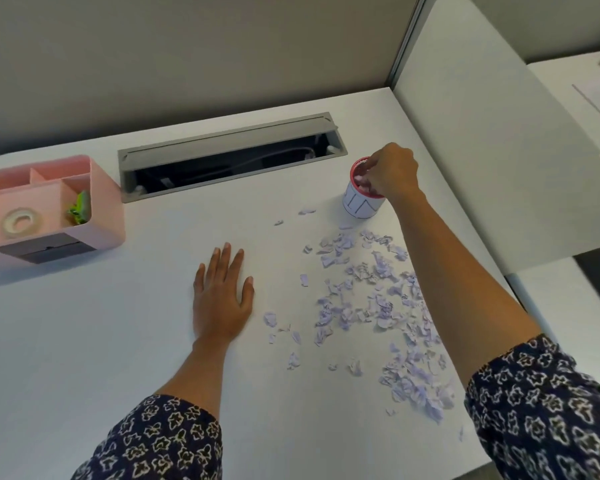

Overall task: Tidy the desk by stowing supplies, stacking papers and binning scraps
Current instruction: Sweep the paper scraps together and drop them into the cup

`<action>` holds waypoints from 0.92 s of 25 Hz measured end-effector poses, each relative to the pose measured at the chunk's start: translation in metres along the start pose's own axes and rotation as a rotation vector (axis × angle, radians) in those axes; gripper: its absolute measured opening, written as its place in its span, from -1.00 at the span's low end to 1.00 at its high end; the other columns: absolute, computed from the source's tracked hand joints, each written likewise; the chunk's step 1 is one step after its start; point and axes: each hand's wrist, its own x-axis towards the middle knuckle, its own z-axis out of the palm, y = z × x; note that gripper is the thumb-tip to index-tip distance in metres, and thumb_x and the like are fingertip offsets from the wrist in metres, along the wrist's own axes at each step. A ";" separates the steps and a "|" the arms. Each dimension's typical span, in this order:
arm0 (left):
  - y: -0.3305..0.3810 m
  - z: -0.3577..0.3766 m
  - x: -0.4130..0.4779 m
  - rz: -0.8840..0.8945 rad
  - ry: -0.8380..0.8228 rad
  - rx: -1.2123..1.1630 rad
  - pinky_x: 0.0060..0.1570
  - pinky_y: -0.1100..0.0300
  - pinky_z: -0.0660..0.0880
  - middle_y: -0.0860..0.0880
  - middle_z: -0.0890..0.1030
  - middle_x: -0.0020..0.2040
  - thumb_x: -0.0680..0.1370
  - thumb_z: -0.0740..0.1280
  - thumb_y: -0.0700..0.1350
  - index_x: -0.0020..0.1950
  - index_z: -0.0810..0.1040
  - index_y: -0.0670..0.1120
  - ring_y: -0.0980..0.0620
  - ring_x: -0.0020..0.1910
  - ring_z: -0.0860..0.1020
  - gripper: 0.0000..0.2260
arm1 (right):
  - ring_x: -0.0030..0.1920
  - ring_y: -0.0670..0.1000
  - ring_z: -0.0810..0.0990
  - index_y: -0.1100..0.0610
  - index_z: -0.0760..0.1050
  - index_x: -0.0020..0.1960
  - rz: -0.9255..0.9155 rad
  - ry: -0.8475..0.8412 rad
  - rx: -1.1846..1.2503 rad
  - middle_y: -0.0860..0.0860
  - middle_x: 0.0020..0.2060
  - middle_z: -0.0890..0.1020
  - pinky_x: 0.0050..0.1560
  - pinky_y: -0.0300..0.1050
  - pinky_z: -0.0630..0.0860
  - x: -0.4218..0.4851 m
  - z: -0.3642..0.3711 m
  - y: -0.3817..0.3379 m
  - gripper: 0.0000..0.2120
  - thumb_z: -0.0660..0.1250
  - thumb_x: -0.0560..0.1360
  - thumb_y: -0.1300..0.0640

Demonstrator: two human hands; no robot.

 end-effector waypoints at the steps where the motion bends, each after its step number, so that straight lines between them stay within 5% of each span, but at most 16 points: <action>1: 0.000 0.000 0.000 -0.001 -0.001 0.001 0.52 -0.04 0.04 0.02 0.10 0.59 0.60 0.04 0.08 0.55 0.16 0.04 0.03 0.57 0.03 -0.49 | 0.11 0.16 0.61 0.19 0.58 0.22 0.005 0.014 0.001 0.14 0.14 0.63 0.08 -0.06 0.53 -0.001 -0.003 -0.001 -0.68 0.40 0.49 0.11; 6: -0.001 -0.001 0.000 -0.010 -0.009 -0.003 0.53 -0.03 0.02 0.03 0.09 0.59 0.60 0.01 0.10 0.56 0.15 0.05 0.04 0.57 0.01 -0.49 | 0.07 0.15 0.60 0.17 0.64 0.12 -0.194 0.236 0.146 0.14 0.05 0.65 0.07 -0.07 0.53 -0.022 0.001 -0.019 -0.78 0.33 0.52 0.21; 9: 0.001 -0.003 0.000 -0.009 -0.008 -0.022 0.53 -0.03 0.02 0.03 0.10 0.59 0.60 0.03 0.09 0.56 0.16 0.05 0.04 0.57 0.03 -0.49 | 0.18 0.14 0.52 0.15 0.64 0.09 -0.428 0.096 0.159 0.15 0.05 0.64 0.08 -0.06 0.49 -0.042 0.043 -0.040 -0.81 0.33 0.53 0.18; 17: 0.000 0.001 0.000 -0.021 -0.003 0.008 0.53 -0.01 0.03 0.04 0.10 0.58 0.60 0.06 0.09 0.55 0.16 0.07 0.04 0.57 0.04 -0.50 | 0.35 0.17 0.34 0.00 0.45 0.33 -0.559 -0.147 -0.264 0.05 0.34 0.45 0.27 0.15 0.32 -0.072 0.144 -0.050 -0.63 0.19 0.57 -0.06; 20: -0.001 0.002 0.001 -0.023 -0.005 0.016 0.53 -0.01 0.03 0.04 0.10 0.58 0.61 0.07 0.09 0.55 0.16 0.06 0.04 0.57 0.04 -0.50 | 0.18 0.25 0.48 0.17 0.49 0.17 -0.599 -0.028 -0.273 0.17 0.16 0.52 0.13 0.21 0.42 -0.079 0.158 -0.041 -0.72 0.26 0.52 0.06; 23: -0.001 0.002 0.001 -0.018 -0.005 0.004 0.53 -0.01 0.02 0.03 0.11 0.59 0.61 0.07 0.08 0.55 0.17 0.06 0.03 0.57 0.04 -0.50 | -0.10 0.20 0.53 0.25 0.49 -0.03 -0.617 0.094 -0.291 0.20 -0.10 0.54 -0.13 0.06 0.48 -0.080 0.154 -0.013 -0.87 0.30 0.43 0.23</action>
